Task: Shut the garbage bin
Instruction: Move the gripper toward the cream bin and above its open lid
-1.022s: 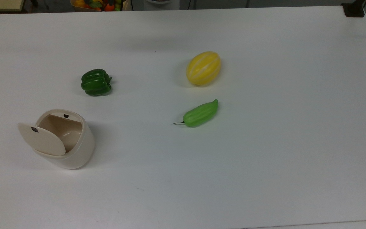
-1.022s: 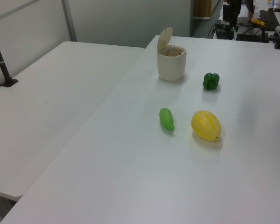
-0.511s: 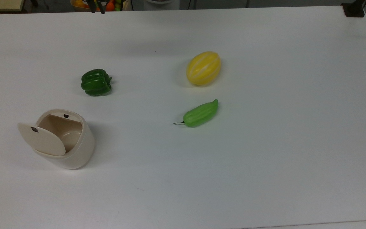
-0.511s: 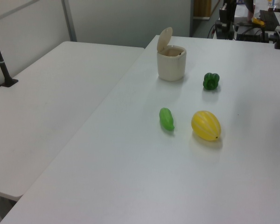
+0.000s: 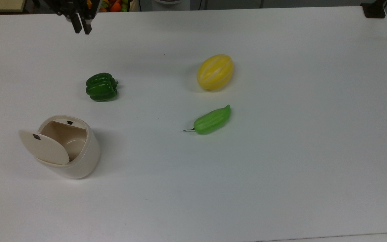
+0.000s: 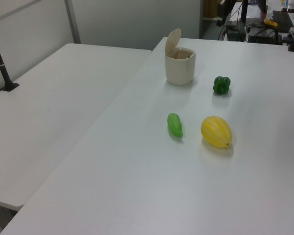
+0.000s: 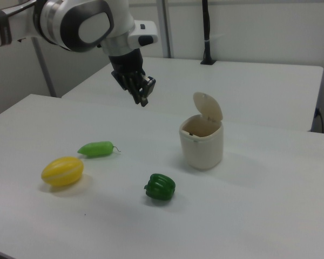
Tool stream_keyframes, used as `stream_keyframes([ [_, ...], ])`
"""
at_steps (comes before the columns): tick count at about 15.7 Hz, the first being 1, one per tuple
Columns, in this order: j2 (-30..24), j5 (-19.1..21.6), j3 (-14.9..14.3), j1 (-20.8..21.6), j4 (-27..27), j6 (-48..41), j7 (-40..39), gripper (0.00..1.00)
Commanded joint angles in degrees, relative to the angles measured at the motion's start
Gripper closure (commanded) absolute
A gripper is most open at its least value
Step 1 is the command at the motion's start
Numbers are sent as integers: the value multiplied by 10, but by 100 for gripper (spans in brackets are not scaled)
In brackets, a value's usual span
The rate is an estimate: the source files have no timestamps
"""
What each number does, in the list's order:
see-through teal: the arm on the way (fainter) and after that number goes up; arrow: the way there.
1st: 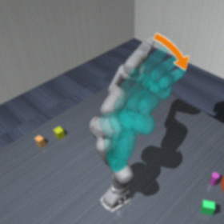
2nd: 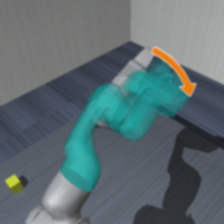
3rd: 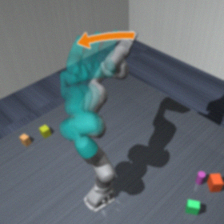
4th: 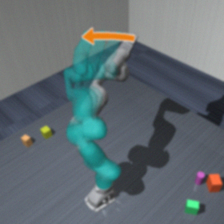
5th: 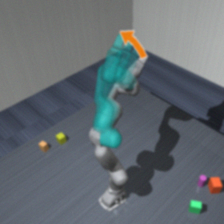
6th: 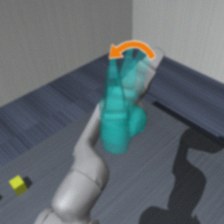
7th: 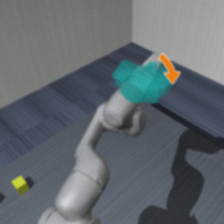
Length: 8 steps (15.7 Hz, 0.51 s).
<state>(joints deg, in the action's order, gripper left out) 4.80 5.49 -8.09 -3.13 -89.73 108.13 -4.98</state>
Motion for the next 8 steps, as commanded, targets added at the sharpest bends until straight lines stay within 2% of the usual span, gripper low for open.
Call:
stream_keyframes([
  [1, 14, 33, -4, 2, 14, 58, 3, 80],
  [4, 17, 34, -5, 2, 14, 110, 28, 80],
  [8, 46, 34, -5, 1, 21, 231, 60, 80],
])
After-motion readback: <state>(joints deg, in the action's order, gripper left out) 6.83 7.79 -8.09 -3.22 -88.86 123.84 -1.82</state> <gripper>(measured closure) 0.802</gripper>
